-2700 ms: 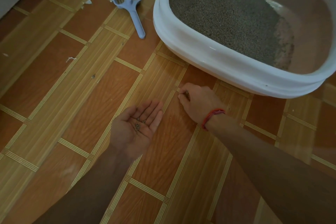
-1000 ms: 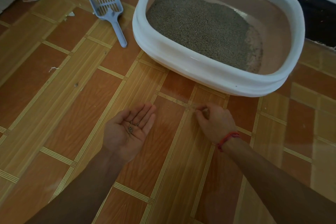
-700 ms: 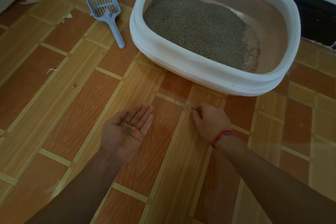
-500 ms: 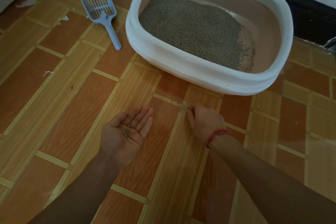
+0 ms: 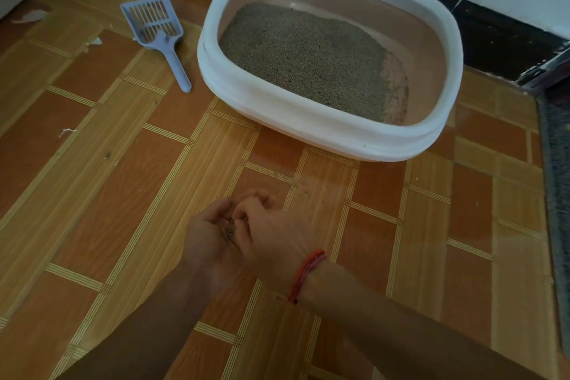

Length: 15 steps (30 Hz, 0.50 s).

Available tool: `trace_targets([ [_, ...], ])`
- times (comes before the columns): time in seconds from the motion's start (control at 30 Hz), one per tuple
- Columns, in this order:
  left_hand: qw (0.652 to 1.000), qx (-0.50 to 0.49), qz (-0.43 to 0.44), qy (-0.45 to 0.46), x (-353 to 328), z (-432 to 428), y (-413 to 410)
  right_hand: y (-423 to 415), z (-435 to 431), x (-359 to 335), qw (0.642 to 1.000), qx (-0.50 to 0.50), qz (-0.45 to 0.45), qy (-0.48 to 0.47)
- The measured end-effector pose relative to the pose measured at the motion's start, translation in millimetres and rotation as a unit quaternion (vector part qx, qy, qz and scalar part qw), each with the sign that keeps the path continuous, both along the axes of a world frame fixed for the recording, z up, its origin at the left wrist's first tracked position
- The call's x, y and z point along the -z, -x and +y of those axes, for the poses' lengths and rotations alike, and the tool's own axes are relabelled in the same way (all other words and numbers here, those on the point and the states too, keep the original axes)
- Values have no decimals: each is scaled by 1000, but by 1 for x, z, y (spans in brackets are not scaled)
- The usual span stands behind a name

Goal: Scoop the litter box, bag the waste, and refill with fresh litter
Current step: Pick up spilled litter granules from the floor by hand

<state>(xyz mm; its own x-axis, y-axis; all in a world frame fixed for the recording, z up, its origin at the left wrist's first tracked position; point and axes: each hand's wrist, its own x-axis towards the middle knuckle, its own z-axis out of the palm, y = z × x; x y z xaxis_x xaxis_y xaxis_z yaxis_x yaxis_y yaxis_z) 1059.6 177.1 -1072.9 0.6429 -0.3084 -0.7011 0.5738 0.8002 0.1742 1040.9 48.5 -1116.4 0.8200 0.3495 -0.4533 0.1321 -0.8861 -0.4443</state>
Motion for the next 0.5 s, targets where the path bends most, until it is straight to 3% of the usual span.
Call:
trace_targets([
  [0.07, 1000, -12, 0, 1, -4, -2, -1, 14, -25, 25, 996, -9, 80, 43],
  [0.17, 999, -31, 3, -5, -4, -2, -2, -1, -35, -36, 990, 83, 109, -37],
  [0.27, 999, -43, 4, -14, -6, -5, -3, -26, -55, -54, 977, 170, -88, -92],
  [0.37, 999, -40, 2, -21, -7, -7, -3, -32, -80, -45, 969, 232, -82, -26],
  [0.5, 999, -32, 2, -25, -6, -10, -4, -35, -102, -41, 962, 259, -85, -15],
])
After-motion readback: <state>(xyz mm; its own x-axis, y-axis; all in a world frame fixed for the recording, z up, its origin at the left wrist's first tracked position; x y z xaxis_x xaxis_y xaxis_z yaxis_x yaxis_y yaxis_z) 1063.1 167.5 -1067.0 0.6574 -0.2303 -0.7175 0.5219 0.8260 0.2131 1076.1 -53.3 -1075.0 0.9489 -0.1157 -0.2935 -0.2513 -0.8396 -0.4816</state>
